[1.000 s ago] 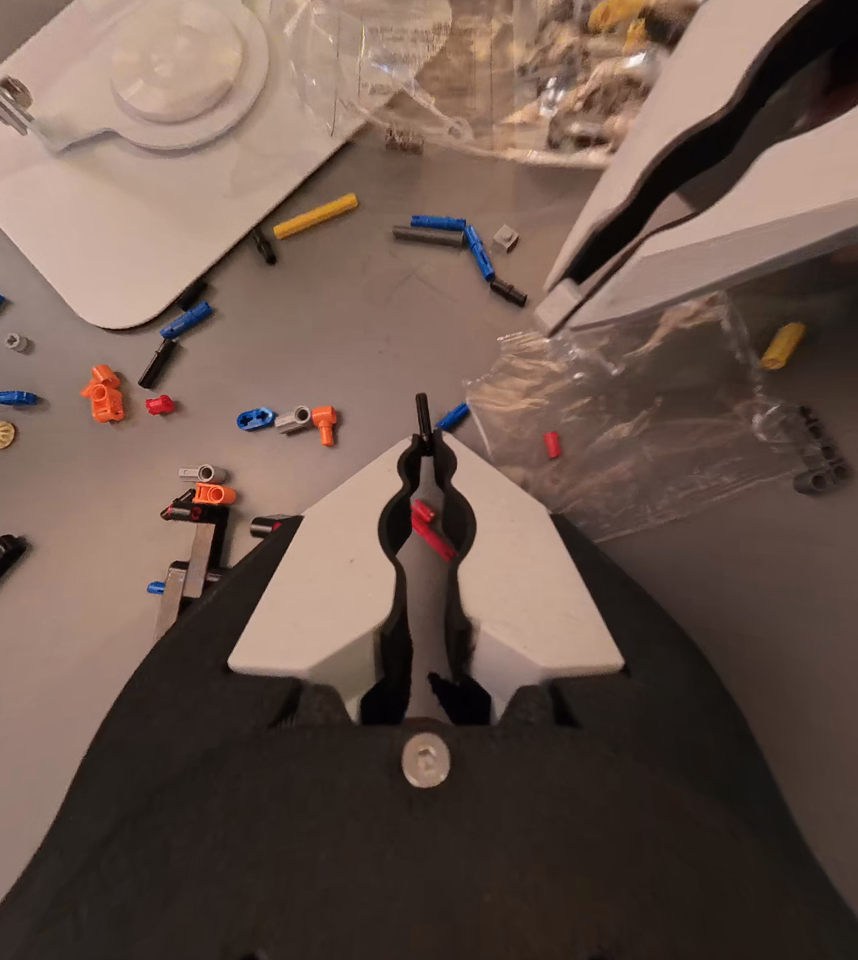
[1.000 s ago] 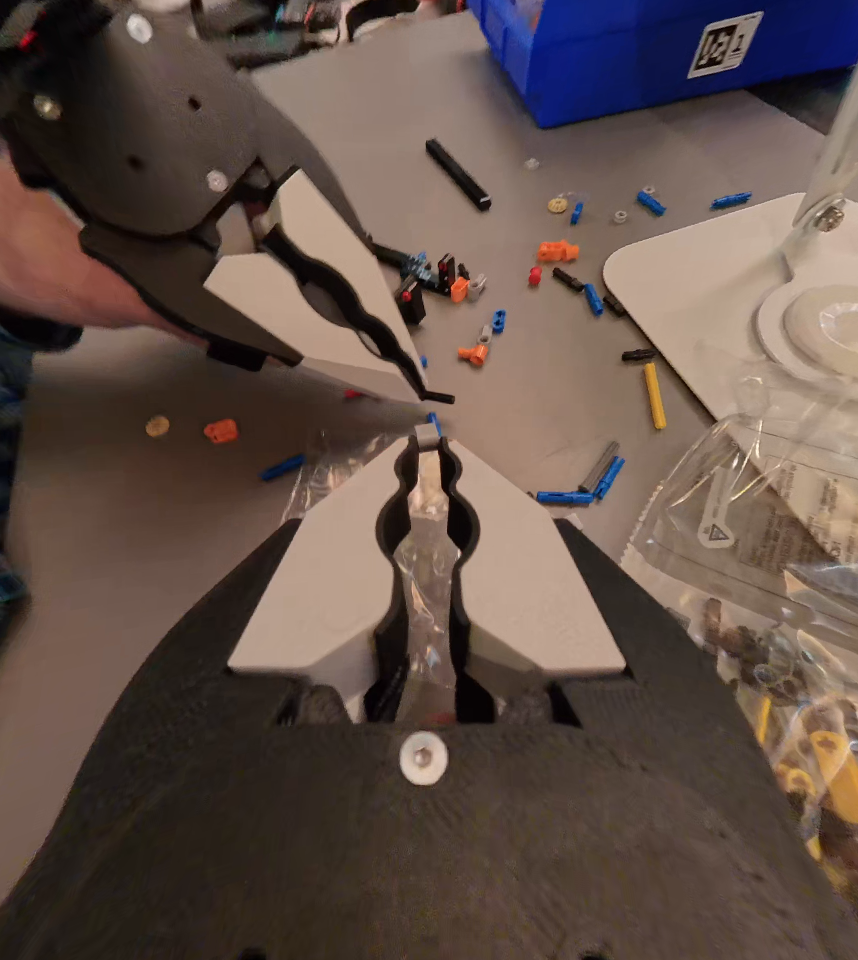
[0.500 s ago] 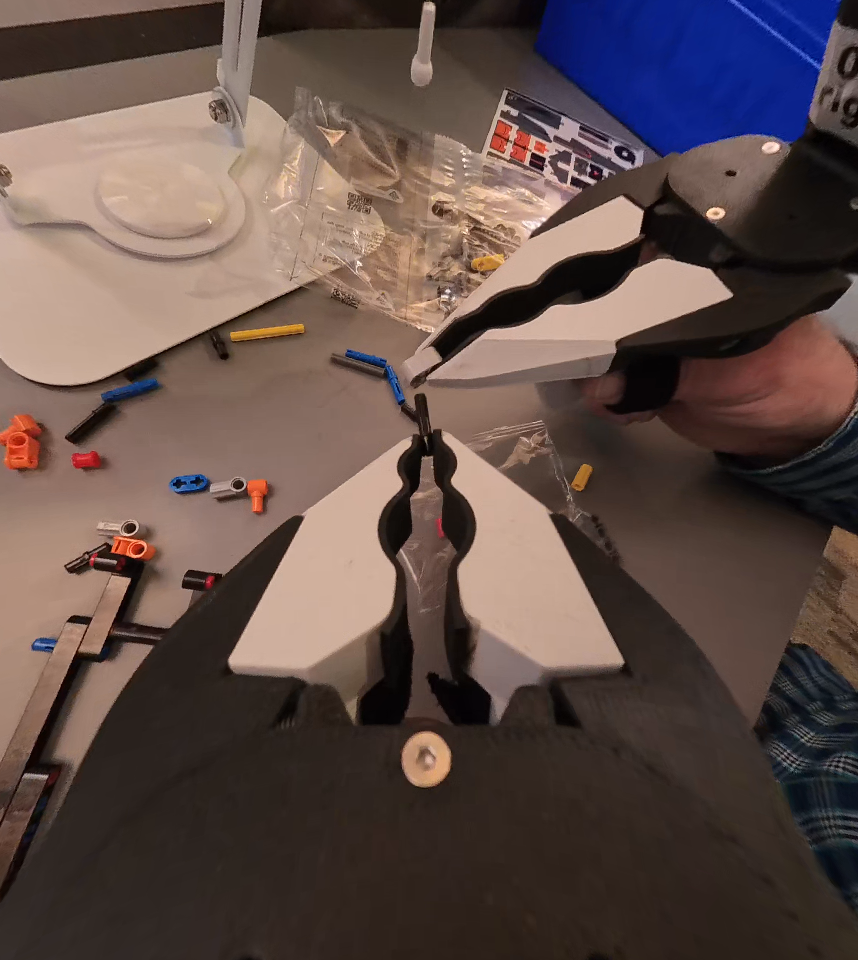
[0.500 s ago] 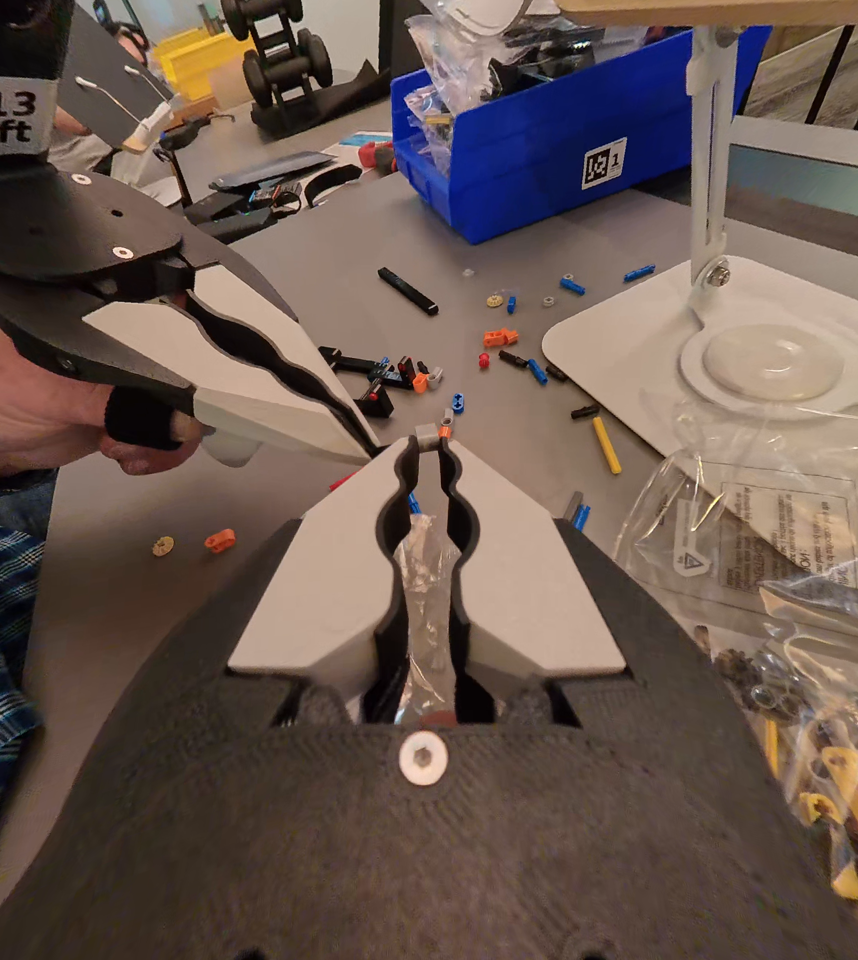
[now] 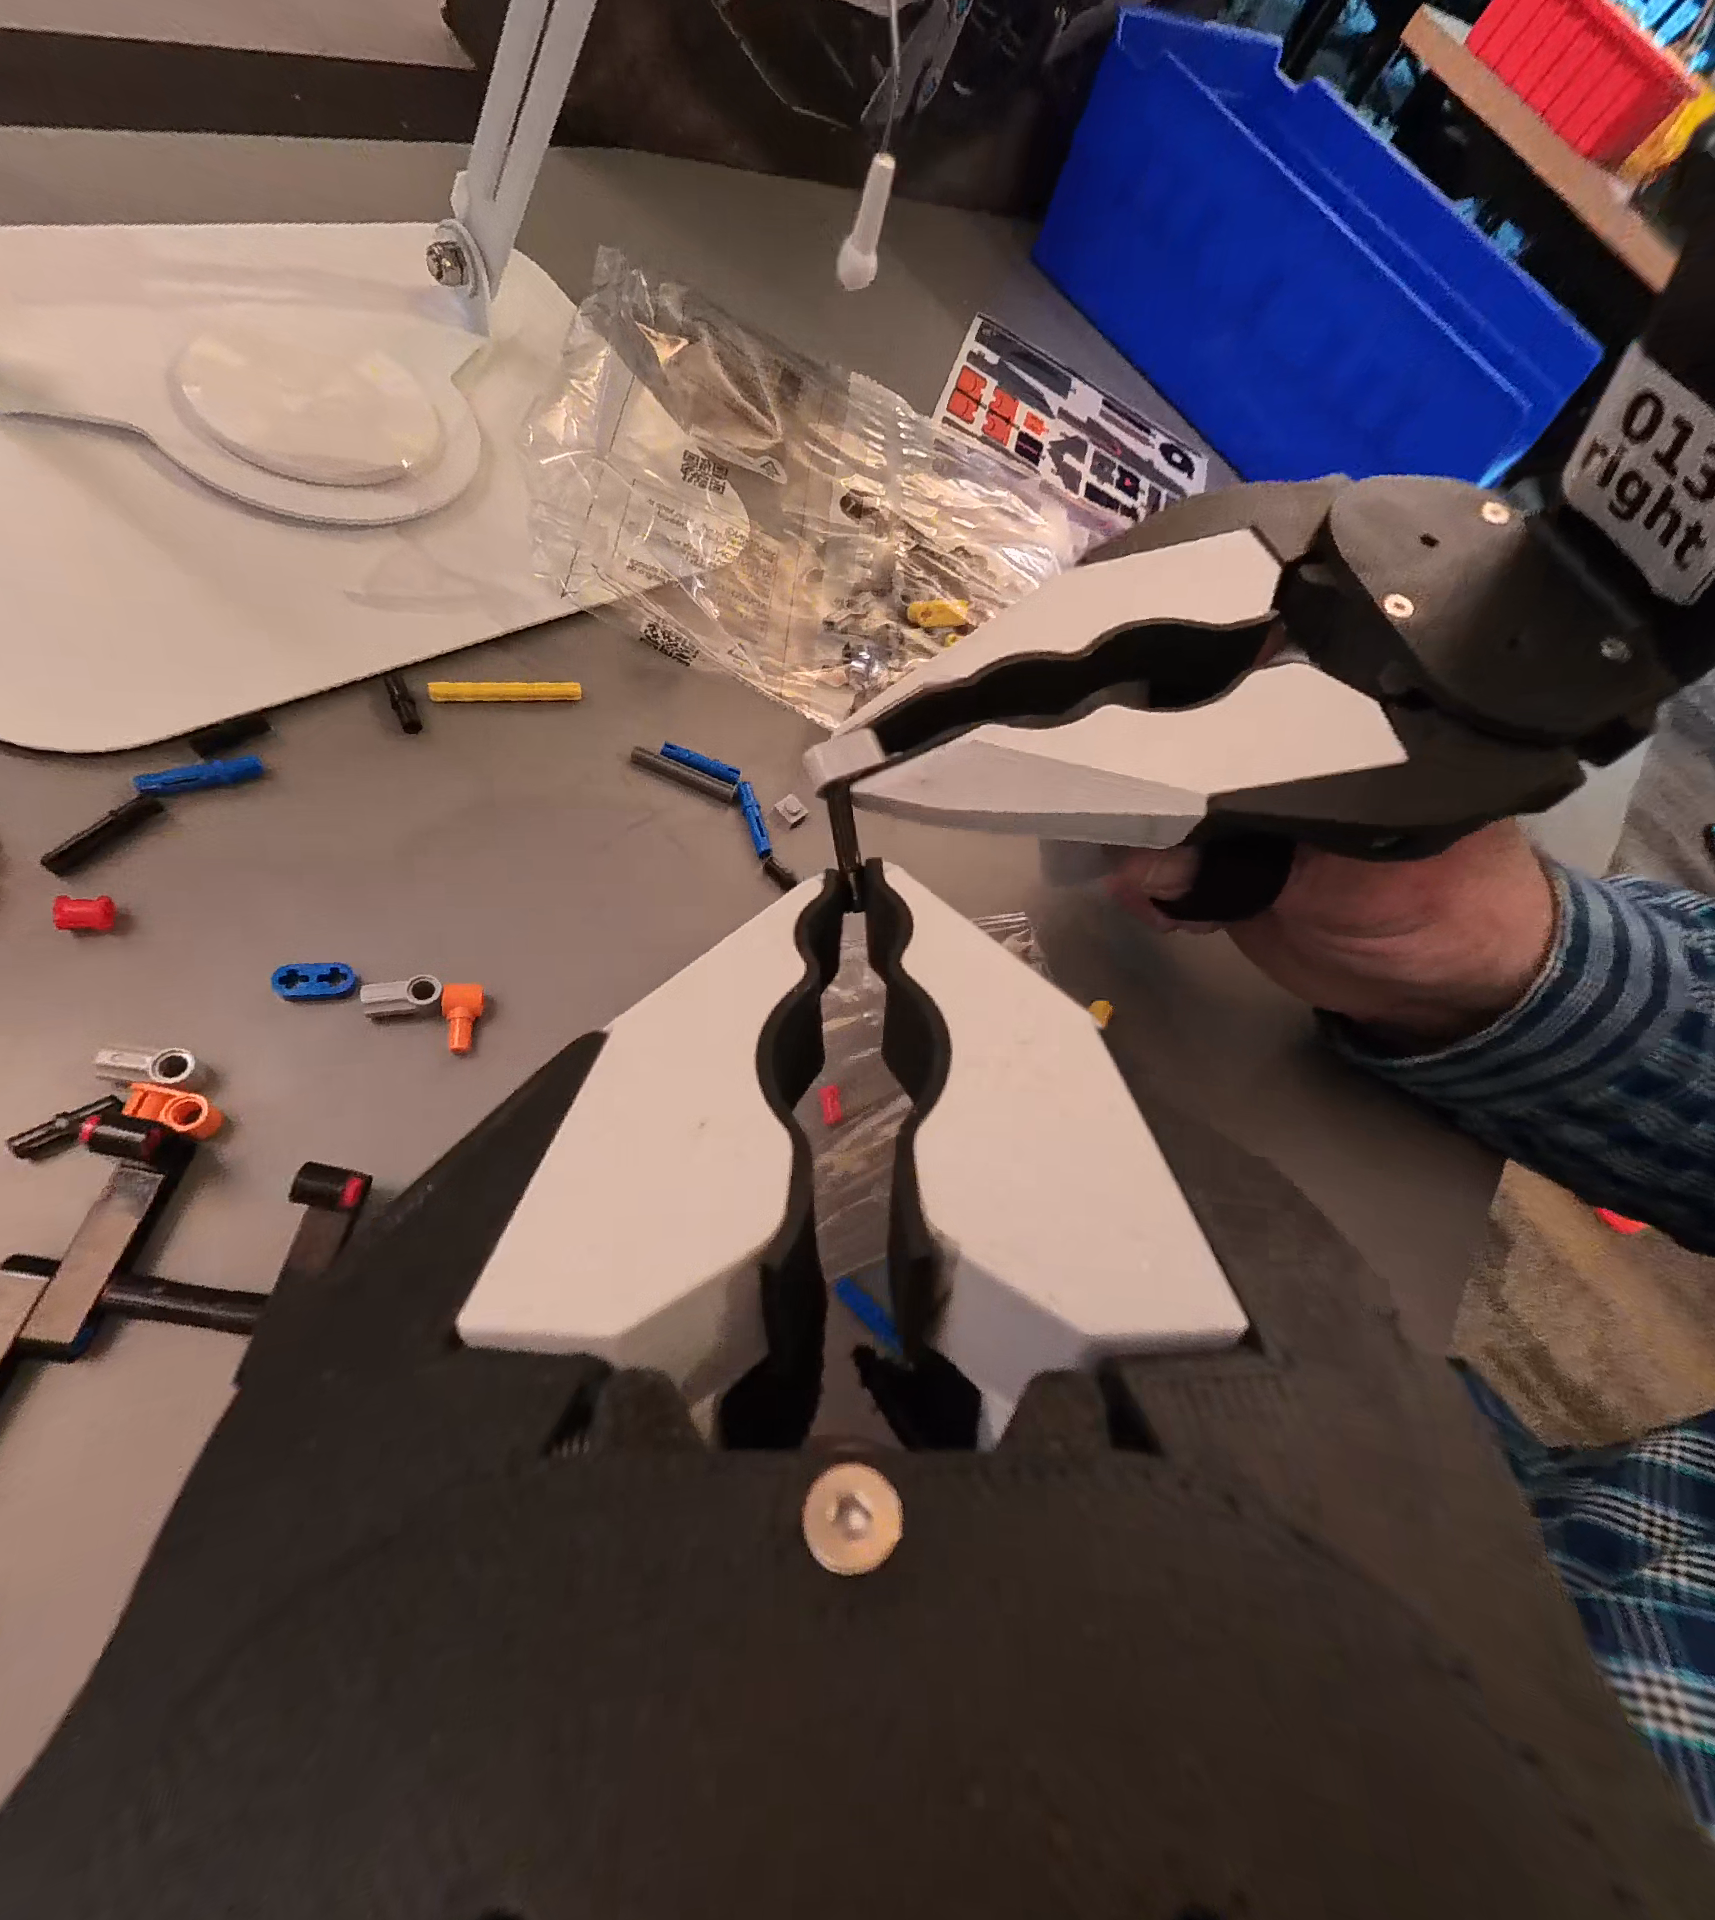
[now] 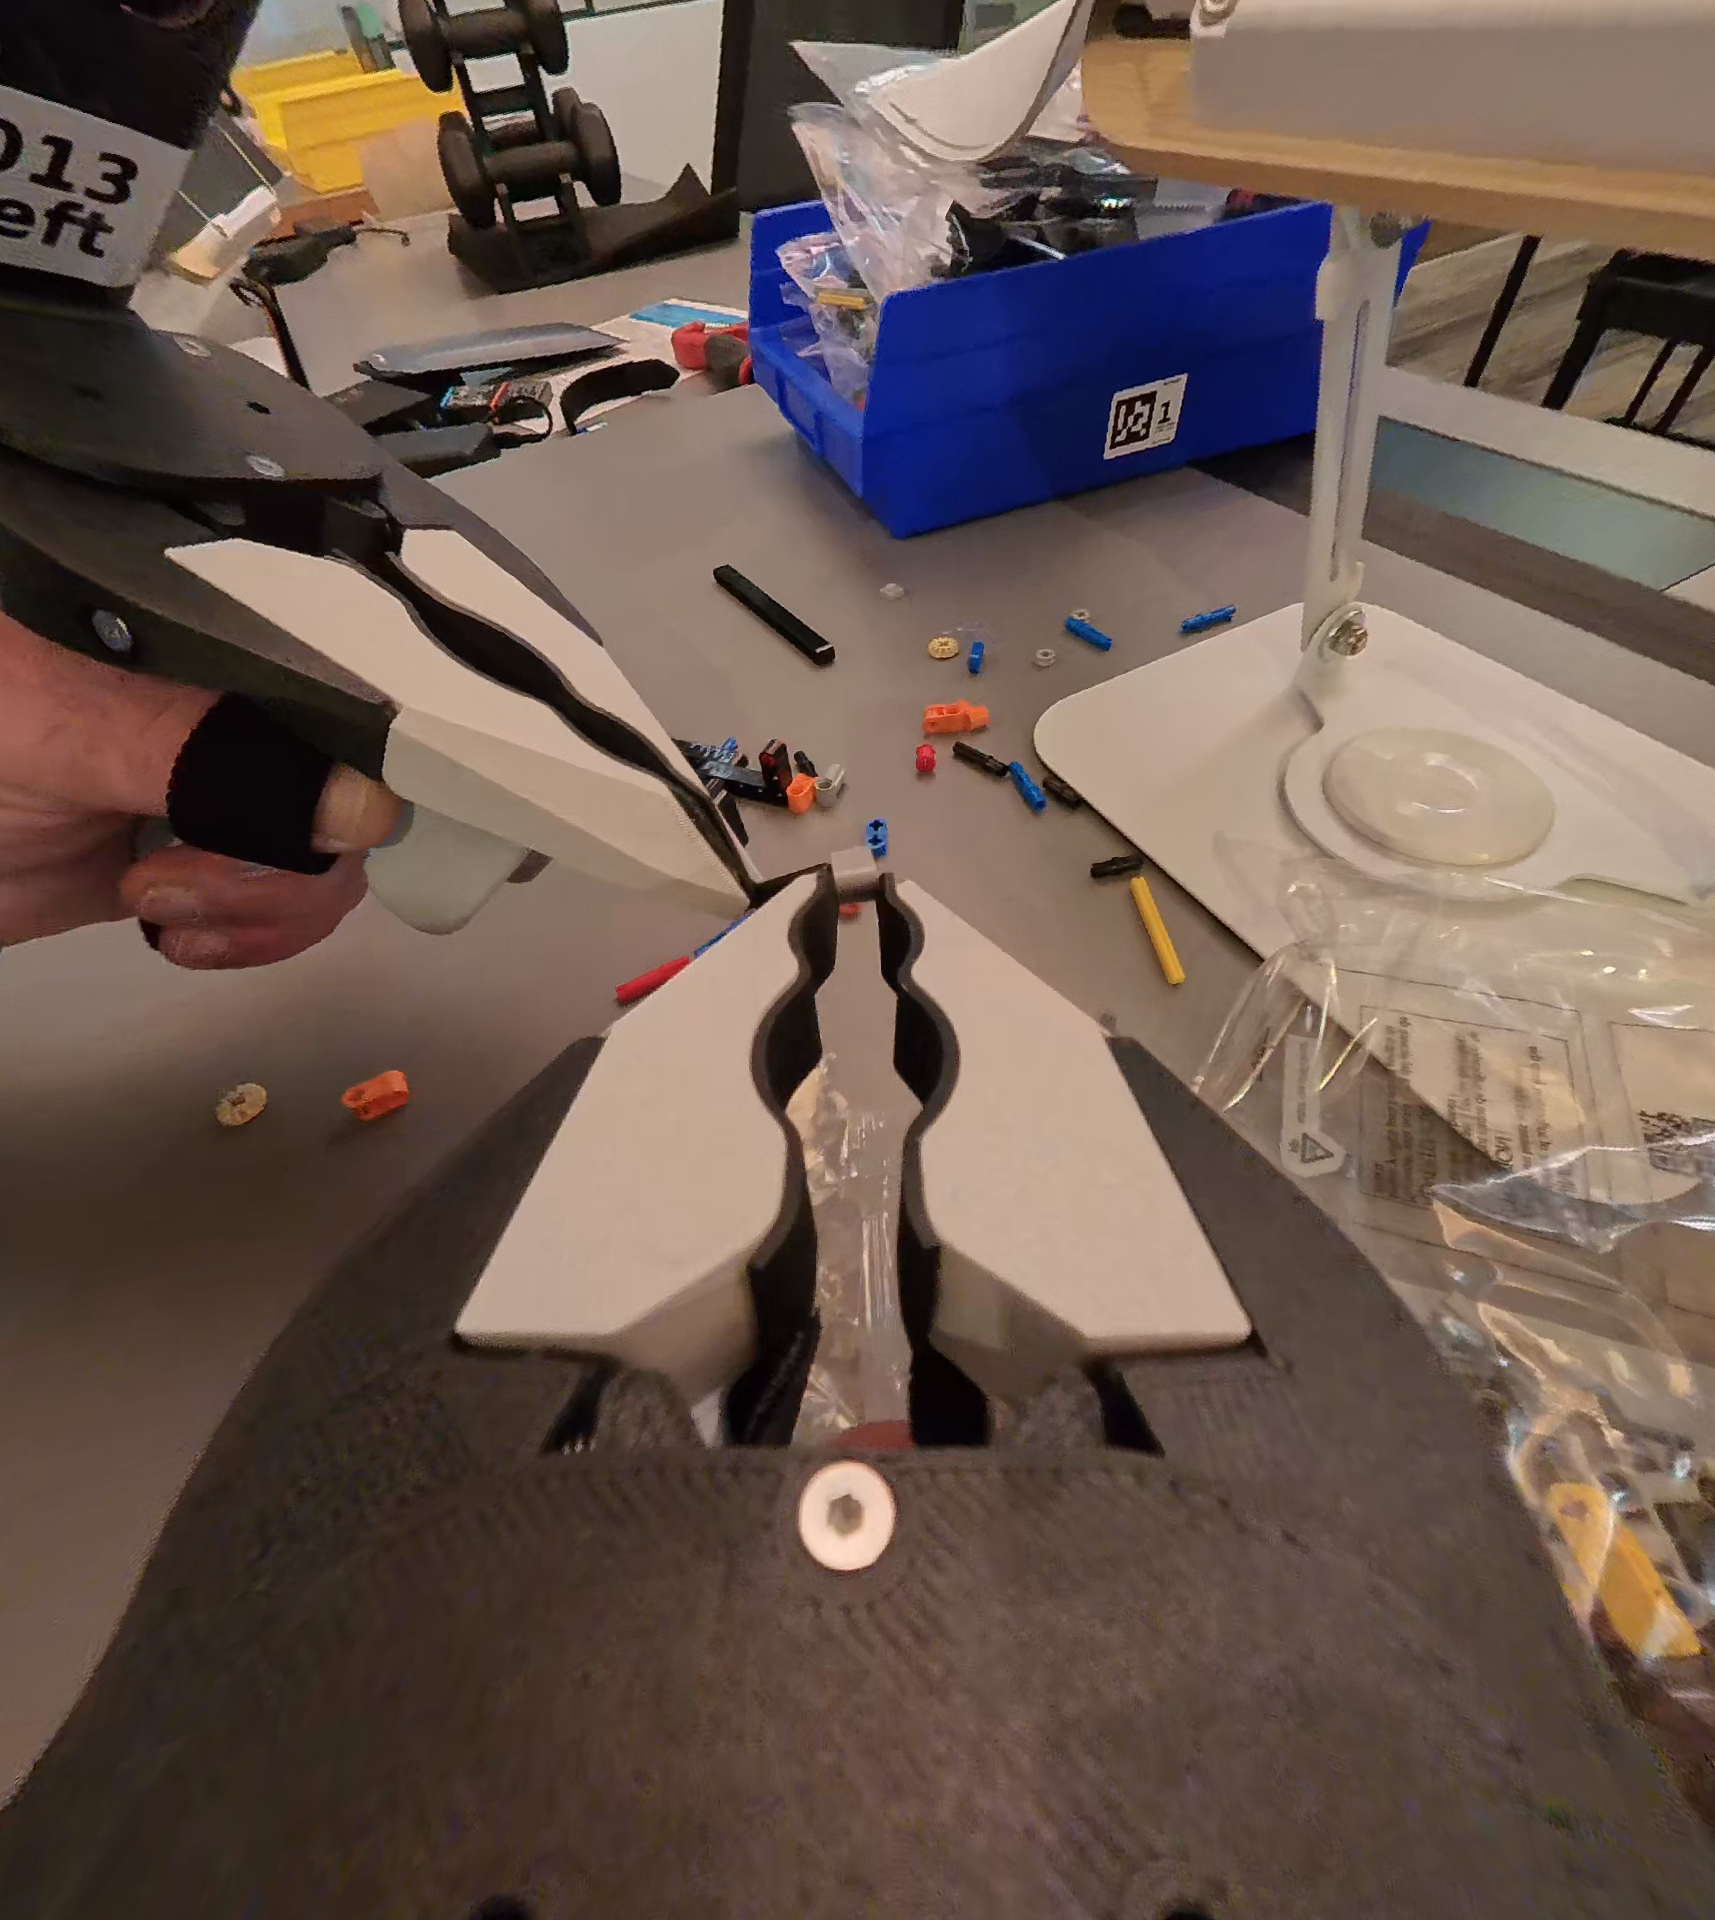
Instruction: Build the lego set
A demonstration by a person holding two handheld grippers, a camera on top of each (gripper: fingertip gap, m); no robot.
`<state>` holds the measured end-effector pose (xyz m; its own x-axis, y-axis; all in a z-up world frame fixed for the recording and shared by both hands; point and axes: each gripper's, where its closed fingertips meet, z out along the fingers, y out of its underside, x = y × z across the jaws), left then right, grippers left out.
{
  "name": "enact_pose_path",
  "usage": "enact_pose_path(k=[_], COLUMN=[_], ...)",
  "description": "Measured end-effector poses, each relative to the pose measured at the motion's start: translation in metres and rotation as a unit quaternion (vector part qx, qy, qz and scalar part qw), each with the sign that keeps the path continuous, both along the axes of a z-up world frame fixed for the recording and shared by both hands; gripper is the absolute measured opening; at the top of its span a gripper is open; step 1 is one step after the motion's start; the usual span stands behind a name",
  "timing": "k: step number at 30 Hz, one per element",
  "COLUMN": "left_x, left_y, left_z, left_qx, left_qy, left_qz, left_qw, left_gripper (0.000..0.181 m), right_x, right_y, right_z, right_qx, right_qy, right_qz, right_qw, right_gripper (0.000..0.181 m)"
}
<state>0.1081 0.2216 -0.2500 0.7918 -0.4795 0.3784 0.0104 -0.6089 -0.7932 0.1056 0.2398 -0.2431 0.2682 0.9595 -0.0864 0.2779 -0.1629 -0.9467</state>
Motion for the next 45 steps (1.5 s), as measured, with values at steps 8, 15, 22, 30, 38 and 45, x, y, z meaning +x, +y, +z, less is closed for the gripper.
enact_pose_path(k=[8, 15, 22, 30, 38, 45], left_x=[0.003, 0.003, 0.005, 0.006, 0.006, 0.007], left_y=[0.000, -0.004, -0.005, -0.006, -0.009, -0.011], left_z=[0.010, 0.017, 0.018, 0.018, 0.017, 0.008], left_qx=[-0.031, -0.040, -0.047, -0.051, -0.066, -0.081], left_qy=[-0.116, -0.128, -0.130, -0.145, -0.155, -0.151], left_qz=[0.006, -0.014, -0.022, -0.020, -0.031, -0.038], left_qw=[0.993, 0.991, 0.990, 0.988, 0.985, 0.984], left_gripper=[0.001, 0.000, 0.001, 0.000, 0.000, 0.000], right_x=[0.000, 0.002, 0.002, 0.002, 0.004, 0.005], right_y=[0.000, -0.005, -0.007, -0.008, -0.011, -0.013], right_z=[0.010, 0.015, 0.017, 0.017, 0.015, 0.006], right_qx=[0.092, 0.135, 0.139, 0.123, 0.156, 0.152], right_qy=[-0.008, -0.015, -0.013, 0.004, -0.015, -0.029], right_qz=[-0.009, 0.047, 0.073, 0.077, 0.094, 0.100], right_qw=[0.996, 0.990, 0.988, 0.989, 0.983, 0.983], right_gripper=[0.006, 0.005, 0.005, 0.005, 0.005, 0.005])
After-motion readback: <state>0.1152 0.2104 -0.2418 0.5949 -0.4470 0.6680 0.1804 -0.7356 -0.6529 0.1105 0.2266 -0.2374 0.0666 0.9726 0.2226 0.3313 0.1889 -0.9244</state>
